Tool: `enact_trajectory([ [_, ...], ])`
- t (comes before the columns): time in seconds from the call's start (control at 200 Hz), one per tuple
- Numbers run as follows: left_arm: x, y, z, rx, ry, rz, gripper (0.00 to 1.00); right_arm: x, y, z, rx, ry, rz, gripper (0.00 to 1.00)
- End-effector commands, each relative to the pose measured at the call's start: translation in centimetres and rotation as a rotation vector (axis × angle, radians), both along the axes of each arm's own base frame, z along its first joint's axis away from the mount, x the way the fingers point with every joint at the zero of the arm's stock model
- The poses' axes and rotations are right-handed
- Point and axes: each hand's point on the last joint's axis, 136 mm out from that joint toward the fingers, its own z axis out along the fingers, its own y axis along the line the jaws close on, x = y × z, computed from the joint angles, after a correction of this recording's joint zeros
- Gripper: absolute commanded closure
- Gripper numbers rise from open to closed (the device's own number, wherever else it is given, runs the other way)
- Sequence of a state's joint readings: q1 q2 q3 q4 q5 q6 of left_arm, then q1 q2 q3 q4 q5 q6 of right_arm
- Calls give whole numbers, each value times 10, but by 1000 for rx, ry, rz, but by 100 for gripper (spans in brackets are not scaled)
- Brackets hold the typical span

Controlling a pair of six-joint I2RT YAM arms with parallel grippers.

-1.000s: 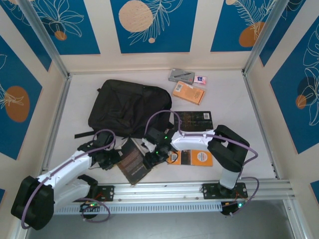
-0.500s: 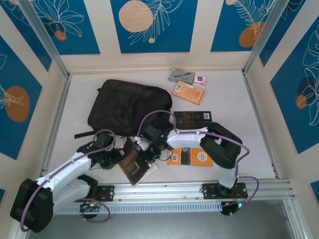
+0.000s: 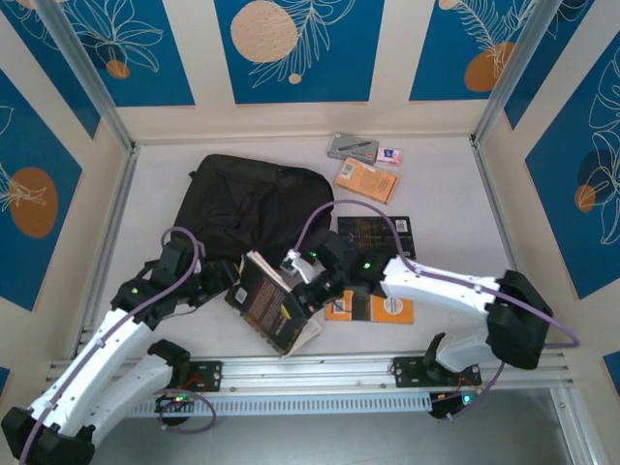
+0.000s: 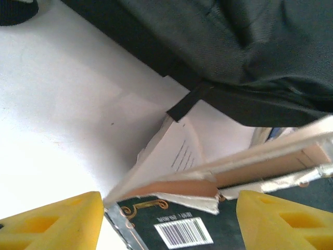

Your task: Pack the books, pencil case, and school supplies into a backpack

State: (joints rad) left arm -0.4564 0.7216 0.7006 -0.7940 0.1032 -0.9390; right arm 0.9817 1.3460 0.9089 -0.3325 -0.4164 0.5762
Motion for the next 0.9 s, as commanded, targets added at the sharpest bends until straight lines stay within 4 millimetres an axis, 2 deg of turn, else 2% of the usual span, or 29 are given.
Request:
enact_trajectory([
  [0.0, -7, 2, 22, 23, -22, -44, 30, -2, -14, 31, 78, -3, -28, 86],
  [0.15, -1, -11, 63, -39, -114, -109, 26, 17, -29, 69, 181, -38, -130, 85],
  [0.265, 4, -32, 82, -134, -162, -172, 22, 29, -36, 97, 281, -38, -183, 84],
  [0.44, 20, -69, 95, -328, -175, -229, 19, 43, -37, 123, 385, -16, -228, 84],
  [0.54, 29, -81, 95, -388, -154, -221, 19, 52, -36, 130, 421, 1, -264, 85],
  [0.66, 30, -87, 92, -400, -133, -225, 22, 59, -36, 135, 461, 31, -296, 85],
  [0.89, 33, -88, 96, -417, -134, -200, 31, 72, -37, 149, 525, 66, -348, 85],
])
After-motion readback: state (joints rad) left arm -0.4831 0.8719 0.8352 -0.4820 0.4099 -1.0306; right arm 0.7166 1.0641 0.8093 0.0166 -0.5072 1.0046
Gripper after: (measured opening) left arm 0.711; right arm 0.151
